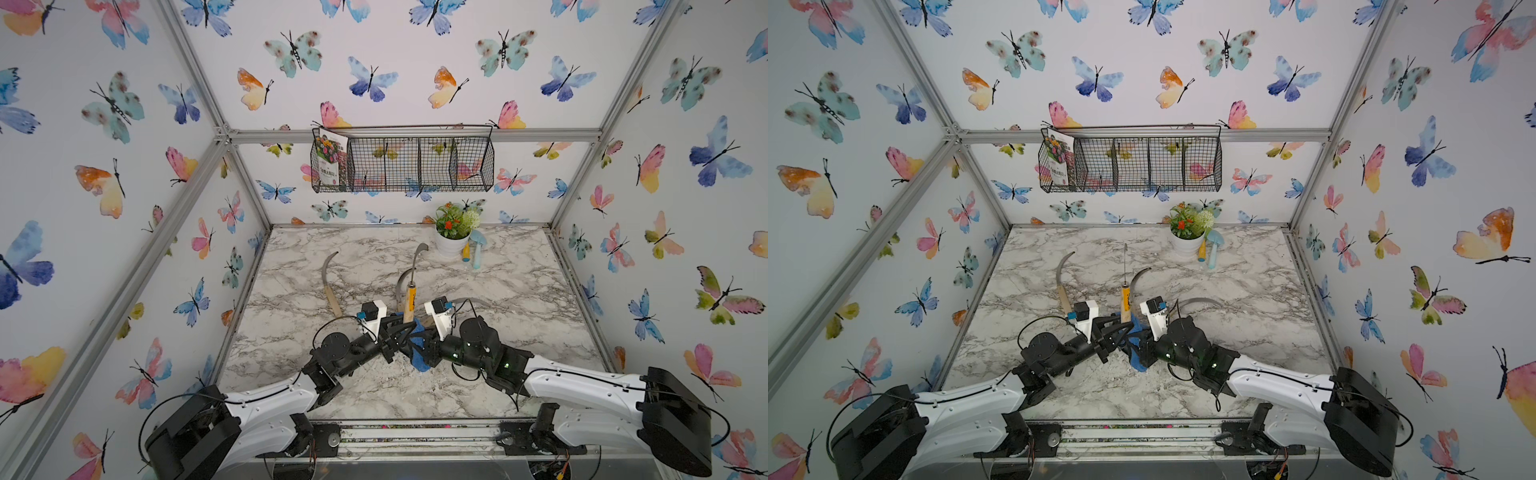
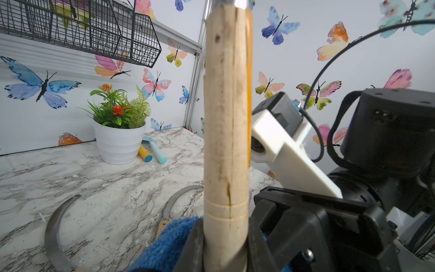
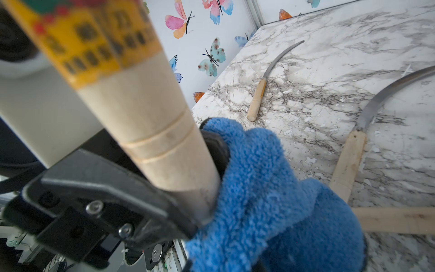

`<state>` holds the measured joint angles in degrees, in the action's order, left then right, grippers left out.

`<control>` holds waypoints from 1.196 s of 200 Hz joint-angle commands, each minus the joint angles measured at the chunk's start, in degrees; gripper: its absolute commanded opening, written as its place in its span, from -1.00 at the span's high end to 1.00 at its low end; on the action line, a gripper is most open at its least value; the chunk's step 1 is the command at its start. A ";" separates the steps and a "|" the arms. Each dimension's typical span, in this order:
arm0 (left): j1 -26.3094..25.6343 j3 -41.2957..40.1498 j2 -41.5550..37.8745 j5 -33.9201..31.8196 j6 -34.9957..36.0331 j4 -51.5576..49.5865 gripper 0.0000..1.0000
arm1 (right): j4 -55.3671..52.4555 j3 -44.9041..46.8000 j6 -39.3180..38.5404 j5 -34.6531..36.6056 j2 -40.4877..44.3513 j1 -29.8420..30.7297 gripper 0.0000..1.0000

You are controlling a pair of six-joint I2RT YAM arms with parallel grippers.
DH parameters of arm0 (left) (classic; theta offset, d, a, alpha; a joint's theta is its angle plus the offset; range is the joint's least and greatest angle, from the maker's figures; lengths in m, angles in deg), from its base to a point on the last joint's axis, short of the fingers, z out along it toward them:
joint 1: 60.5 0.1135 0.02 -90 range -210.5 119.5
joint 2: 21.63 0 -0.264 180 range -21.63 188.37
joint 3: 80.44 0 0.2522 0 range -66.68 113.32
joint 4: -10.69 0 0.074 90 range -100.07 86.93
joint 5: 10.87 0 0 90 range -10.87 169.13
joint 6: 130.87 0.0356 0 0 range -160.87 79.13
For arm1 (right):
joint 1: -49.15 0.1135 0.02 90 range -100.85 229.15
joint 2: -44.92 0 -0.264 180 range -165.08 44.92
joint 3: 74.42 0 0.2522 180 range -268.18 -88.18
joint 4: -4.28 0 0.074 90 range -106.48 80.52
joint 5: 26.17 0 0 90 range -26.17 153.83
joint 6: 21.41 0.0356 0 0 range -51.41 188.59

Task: Wipe small sickles with rags
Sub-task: Wipe the small sickle.

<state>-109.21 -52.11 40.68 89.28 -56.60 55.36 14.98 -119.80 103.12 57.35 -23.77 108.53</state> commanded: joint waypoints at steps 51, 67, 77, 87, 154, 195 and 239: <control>-0.04 1.60 0.30 -2.87 2.24 -5.86 1.00 | 3.30 1.52 1.90 5.15 1.52 -2.00 0.96; -1.41 2.40 -0.07 -7.32 3.25 -8.09 1.00 | 5.03 3.61 3.20 0.95 2.11 -5.40 0.96; -2.85 3.31 0.16 -11.22 4.33 -10.00 1.00 | 6.57 4.87 4.10 -2.17 1.85 -7.67 0.96; -4.89 4.65 0.79 -14.91 5.54 -12.08 1.00 | 8.58 6.57 5.19 -4.97 1.80 -10.10 0.96; -7.98 12.41 9.15 -19.51 6.94 -19.99 1.00 | 10.35 9.81 7.31 -9.92 5.79 -14.29 0.96; -8.05 15.28 12.67 -18.91 7.18 -22.28 1.00 | 12.70 8.10 6.64 -10.92 1.97 -14.29 0.96; -8.07 17.41 15.36 -18.35 7.37 -24.02 1.00 | 7.58 5.17 4.43 -7.97 5.65 -17.15 0.96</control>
<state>-117.19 -36.44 54.45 70.38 -50.06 32.74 21.54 -110.49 109.32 50.14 -20.99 92.94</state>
